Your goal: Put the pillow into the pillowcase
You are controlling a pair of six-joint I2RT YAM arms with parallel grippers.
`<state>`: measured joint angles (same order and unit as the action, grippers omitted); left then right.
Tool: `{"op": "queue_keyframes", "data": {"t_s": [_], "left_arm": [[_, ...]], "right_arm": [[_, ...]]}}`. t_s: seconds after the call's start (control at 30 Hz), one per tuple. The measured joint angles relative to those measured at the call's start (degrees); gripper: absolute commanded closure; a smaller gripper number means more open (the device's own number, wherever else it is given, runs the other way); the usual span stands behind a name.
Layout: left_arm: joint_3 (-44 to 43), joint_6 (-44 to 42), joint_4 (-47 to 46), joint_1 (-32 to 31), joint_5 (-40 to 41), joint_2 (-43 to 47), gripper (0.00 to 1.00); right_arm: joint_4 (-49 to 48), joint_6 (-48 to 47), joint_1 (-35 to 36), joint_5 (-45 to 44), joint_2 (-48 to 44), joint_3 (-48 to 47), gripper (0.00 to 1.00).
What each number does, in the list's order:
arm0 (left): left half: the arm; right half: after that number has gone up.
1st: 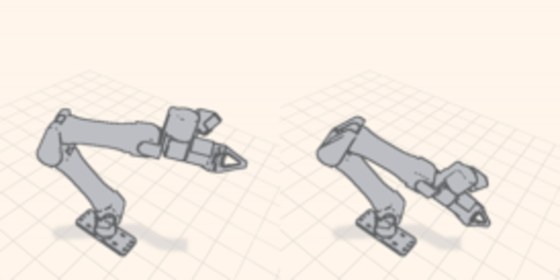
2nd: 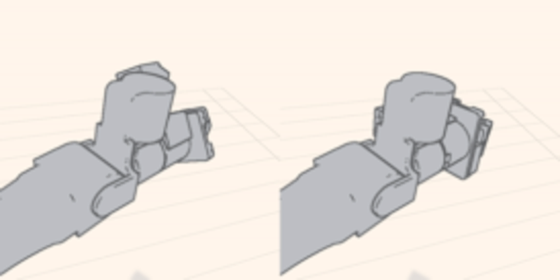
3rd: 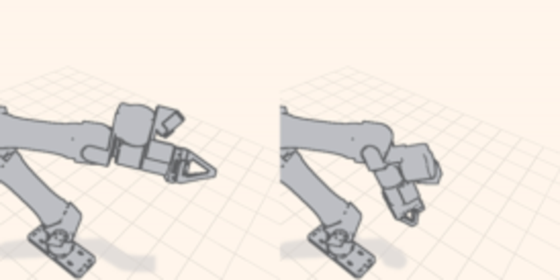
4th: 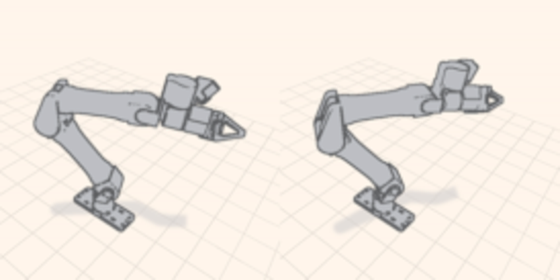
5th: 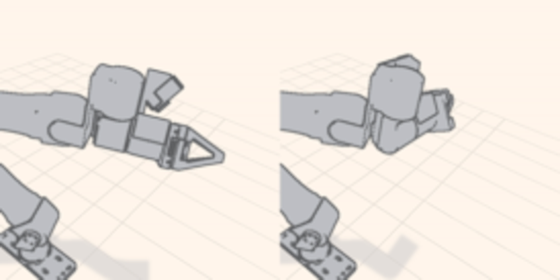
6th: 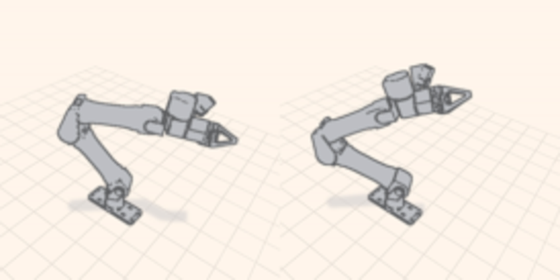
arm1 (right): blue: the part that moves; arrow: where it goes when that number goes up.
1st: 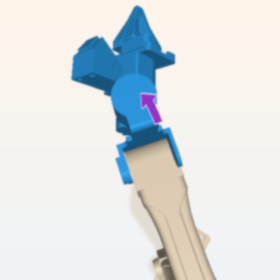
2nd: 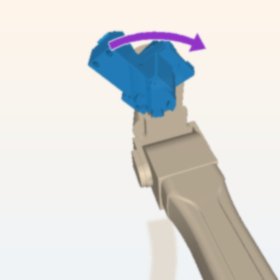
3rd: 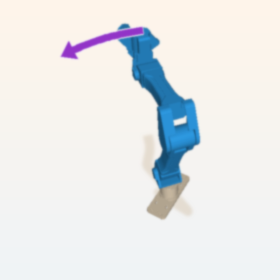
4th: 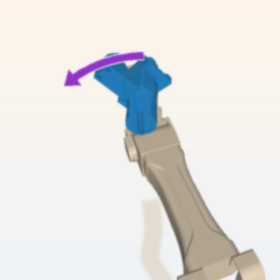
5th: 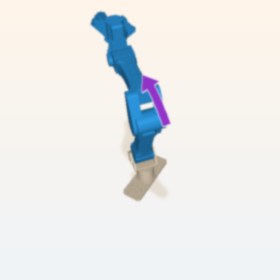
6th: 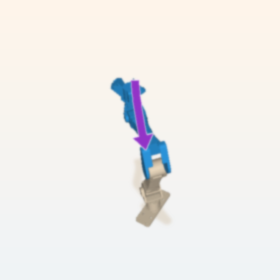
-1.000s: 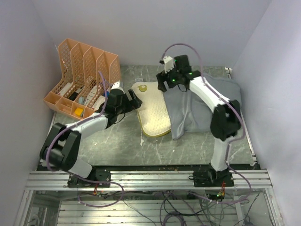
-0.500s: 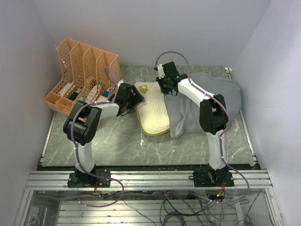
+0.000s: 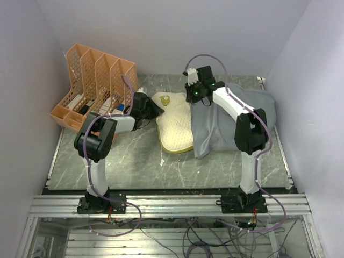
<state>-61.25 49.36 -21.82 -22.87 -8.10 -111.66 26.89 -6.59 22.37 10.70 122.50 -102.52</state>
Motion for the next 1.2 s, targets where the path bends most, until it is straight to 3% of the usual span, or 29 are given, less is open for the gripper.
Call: {"op": "queue_keyframes", "data": {"t_s": [0.17, 0.47, 0.57, 0.6, 0.7, 0.97, 1.2], "left_arm": [[-0.8, -3.1, -1.4, 0.7, -4.7, 0.1, 0.93], [-2.8, -5.9, -2.9, 2.6, -11.9, 7.8, 0.93], [-5.2, -6.5, -3.0, 3.0, -13.5, 12.1, 0.93], [-6.0, -6.7, -3.0, 3.0, -14.0, 13.4, 0.93], [-7.5, -8.0, -1.9, 2.3, -15.8, 17.4, 0.93], [-0.1, -8.4, -2.5, 1.0, -18.0, 21.7, 0.93], [2.9, -9.3, -5.3, -4.9, -17.6, 20.0, 0.93]], "right_arm": [[2.1, 0.0, -2.3, 11.7, -3.3, -2.0, 1.00], [9.6, 2.1, -2.2, 21.1, -2.1, -15.3, 0.99], [9.8, 2.6, -1.6, 23.7, -2.3, -18.1, 0.85], [9.0, 2.9, -1.2, 24.9, -3.0, -17.6, 0.86], [6.2, 2.4, 0.3, 26.2, -7.4, -11.3, 1.00], [1.9, 0.5, -2.1, 34.8, -17.4, 7.8, 1.00], [2.6, -1.4, -2.4, 44.9, -17.9, 11.7, 1.00]]}}
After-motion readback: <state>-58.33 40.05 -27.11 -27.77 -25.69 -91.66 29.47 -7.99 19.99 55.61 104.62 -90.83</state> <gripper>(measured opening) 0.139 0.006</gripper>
